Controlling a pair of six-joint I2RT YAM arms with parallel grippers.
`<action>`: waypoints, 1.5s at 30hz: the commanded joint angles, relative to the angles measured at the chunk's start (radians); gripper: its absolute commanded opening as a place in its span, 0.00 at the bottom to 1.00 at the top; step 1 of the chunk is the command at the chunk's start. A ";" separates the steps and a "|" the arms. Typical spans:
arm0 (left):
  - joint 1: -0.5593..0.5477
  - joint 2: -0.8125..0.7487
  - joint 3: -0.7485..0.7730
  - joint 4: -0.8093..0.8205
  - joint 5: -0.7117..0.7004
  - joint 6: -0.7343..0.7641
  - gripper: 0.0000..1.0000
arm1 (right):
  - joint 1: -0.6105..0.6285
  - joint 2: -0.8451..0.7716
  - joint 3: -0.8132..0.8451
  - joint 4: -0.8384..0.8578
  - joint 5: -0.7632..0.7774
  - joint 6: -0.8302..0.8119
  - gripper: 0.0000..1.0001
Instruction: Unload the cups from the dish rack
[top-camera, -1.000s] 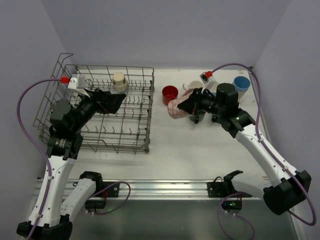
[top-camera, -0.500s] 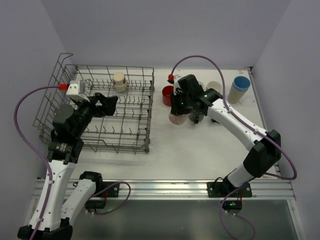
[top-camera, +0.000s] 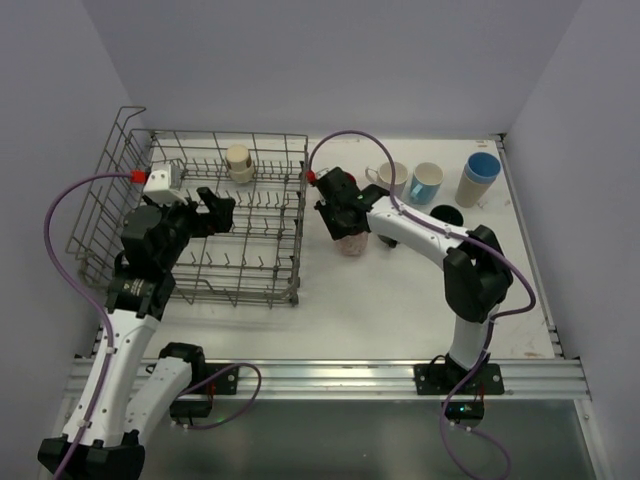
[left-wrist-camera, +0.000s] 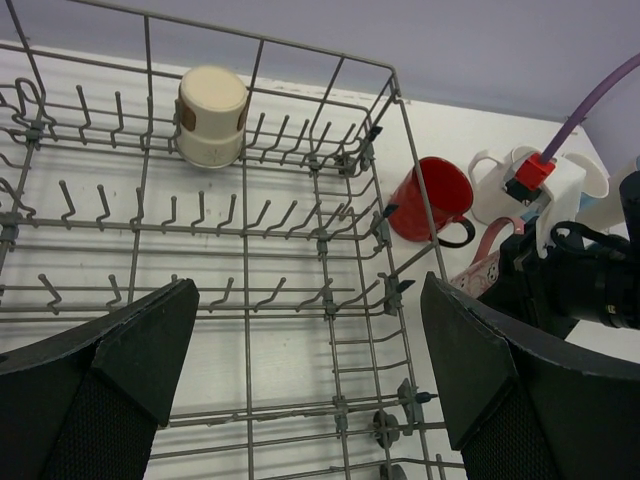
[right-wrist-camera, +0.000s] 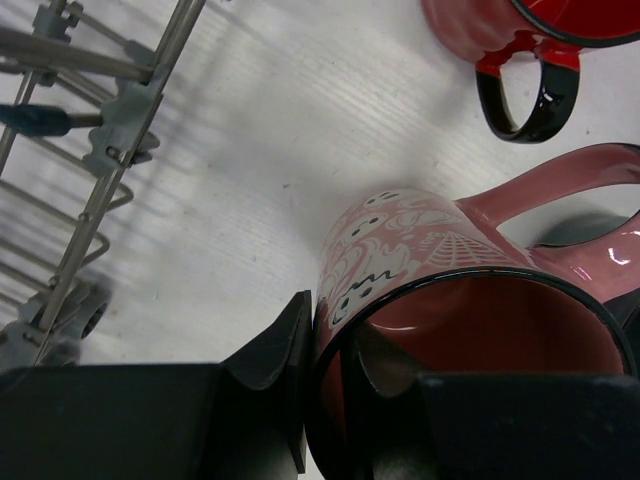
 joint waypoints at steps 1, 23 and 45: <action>0.005 0.004 0.005 0.022 -0.025 0.034 1.00 | -0.002 -0.033 -0.024 0.162 0.095 -0.012 0.00; -0.001 0.302 0.179 0.001 -0.137 -0.052 1.00 | -0.002 -0.077 -0.113 0.235 0.044 0.025 0.61; -0.027 1.142 0.796 0.157 -0.370 0.064 0.98 | 0.000 -0.584 -0.413 0.514 -0.114 0.158 0.96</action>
